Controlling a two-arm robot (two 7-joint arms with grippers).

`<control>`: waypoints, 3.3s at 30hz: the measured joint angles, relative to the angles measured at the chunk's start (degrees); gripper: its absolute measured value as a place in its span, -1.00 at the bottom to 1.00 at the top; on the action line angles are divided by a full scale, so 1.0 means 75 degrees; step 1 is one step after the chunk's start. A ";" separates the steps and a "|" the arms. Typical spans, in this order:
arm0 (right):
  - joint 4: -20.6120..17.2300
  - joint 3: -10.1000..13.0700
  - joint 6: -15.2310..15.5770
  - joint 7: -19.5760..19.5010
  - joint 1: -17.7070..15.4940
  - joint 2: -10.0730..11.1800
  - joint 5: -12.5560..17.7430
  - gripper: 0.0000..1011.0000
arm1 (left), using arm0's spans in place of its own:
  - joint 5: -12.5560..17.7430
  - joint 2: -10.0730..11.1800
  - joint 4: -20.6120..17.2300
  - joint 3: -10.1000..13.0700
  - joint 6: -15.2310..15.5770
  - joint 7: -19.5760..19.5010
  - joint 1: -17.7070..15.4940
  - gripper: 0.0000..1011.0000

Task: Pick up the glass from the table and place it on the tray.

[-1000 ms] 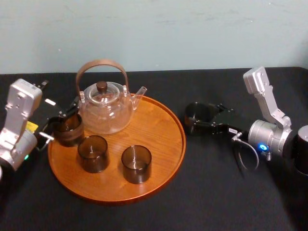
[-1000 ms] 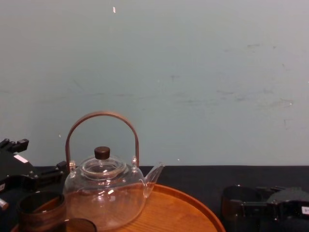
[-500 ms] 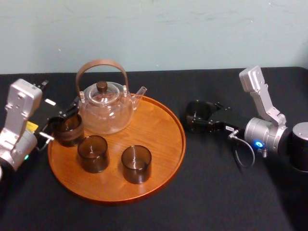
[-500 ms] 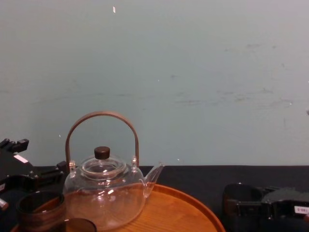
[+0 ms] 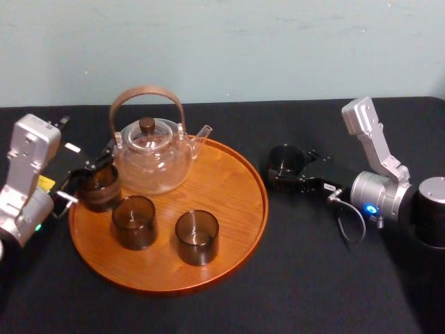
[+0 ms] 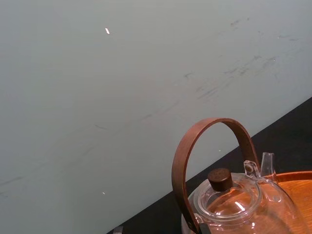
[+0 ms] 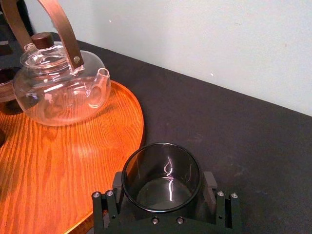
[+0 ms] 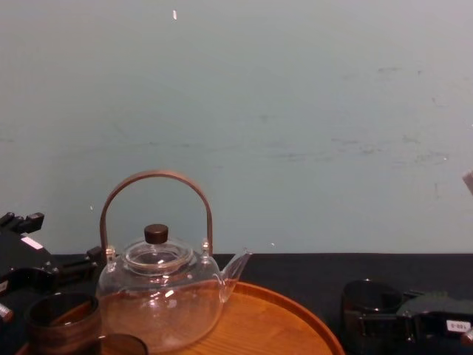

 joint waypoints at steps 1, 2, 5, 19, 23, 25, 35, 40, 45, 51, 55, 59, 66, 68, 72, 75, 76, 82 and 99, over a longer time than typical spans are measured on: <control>-0.0004 0.0001 0.0000 -0.0001 -0.0002 0.0002 0.0000 0.98 | 0.0000 0.0000 0.0000 0.0000 0.0000 0.0000 0.0000 0.98; -0.0006 0.0001 0.0000 -0.0002 -0.0003 0.0003 0.0001 0.98 | 0.0000 0.0000 0.0000 0.0000 0.0000 0.0000 0.0001 0.98; -0.0014 0.0003 0.0000 -0.0004 -0.0005 0.0005 0.0004 0.98 | 0.0000 0.0000 0.0000 0.0000 0.0000 0.0000 0.0000 0.98; -0.0033 0.0013 0.0004 -0.0012 -0.0013 0.0013 0.0020 0.80 | 0.0000 0.0000 0.0000 0.0000 0.0000 0.0000 0.0000 0.98; -0.0035 0.0015 0.0006 -0.0015 -0.0015 0.0015 0.0023 0.80 | 0.0000 0.0000 0.0000 0.0000 0.0000 0.0000 0.0000 0.98; -0.0037 0.0015 0.0007 -0.0016 -0.0016 0.0015 0.0025 0.80 | 0.0000 0.0001 0.0000 0.0000 0.0000 0.0000 0.0001 0.98; -0.0042 0.0014 0.0014 -0.0017 -0.0017 0.0015 0.0027 0.80 | 0.0000 0.0000 0.0000 0.0000 0.0000 0.0000 0.0000 0.98; -0.0042 0.0014 0.0014 -0.0017 -0.0017 0.0015 0.0027 0.80 | 0.0000 0.0001 0.0000 0.0000 0.0000 0.0000 0.0000 0.98; -0.0042 0.0014 0.0014 -0.0017 -0.0017 0.0015 0.0027 0.80 | 0.0000 0.0000 0.0000 0.0000 0.0000 0.0000 0.0001 0.98; -0.0041 0.0041 0.0008 0.0048 -0.0019 0.0011 0.0079 0.80 | 0.0000 0.0000 0.0000 0.0000 0.0000 0.0000 0.0000 0.98; -0.0122 0.0073 0.0008 0.0109 -0.0047 0.0027 0.0129 0.80 | 0.0000 0.0000 0.0000 0.0000 0.0000 0.0000 0.0000 0.98; -0.0370 0.0086 0.0008 0.0155 -0.0097 0.0081 0.0158 0.80 | 0.0000 0.0000 0.0000 0.0000 0.0000 0.0000 0.0000 0.98; -0.0742 -0.0054 0.0002 0.0297 -0.0088 0.0099 0.0160 0.80 | 0.0000 0.0000 0.0000 0.0000 0.0000 0.0000 0.0000 0.98; -0.0752 -0.0114 -0.0005 0.0339 -0.0042 0.0071 0.0152 0.80 | 0.0000 0.0000 0.0000 0.0000 0.0000 0.0000 0.0000 0.98; -0.0570 -0.0352 -0.0048 0.0513 0.0219 -0.0096 0.0075 0.80 | 0.0000 0.0000 0.0000 0.0000 0.0000 0.0000 0.0000 0.98; -0.0264 -0.0542 -0.0103 0.0637 0.0464 -0.0270 -0.0012 0.80 | 0.0000 0.0001 0.0000 -0.0001 0.0000 0.0000 0.0000 0.98; -0.0169 -0.0584 -0.0123 0.0667 0.0530 -0.0323 -0.0036 0.80 | 0.0000 0.0000 0.0000 0.0000 0.0000 0.0000 0.0000 0.98; 0.0561 -0.0858 -0.0274 0.0893 0.0973 -0.0710 -0.0175 0.80 | 0.0000 0.0000 0.0000 0.0000 0.0000 0.0000 0.0000 0.98; 0.1274 -0.1068 -0.0364 0.1121 0.1169 -0.1041 -0.0315 0.80 | 0.0000 0.0001 0.0000 0.0000 0.0000 0.0000 0.0001 0.98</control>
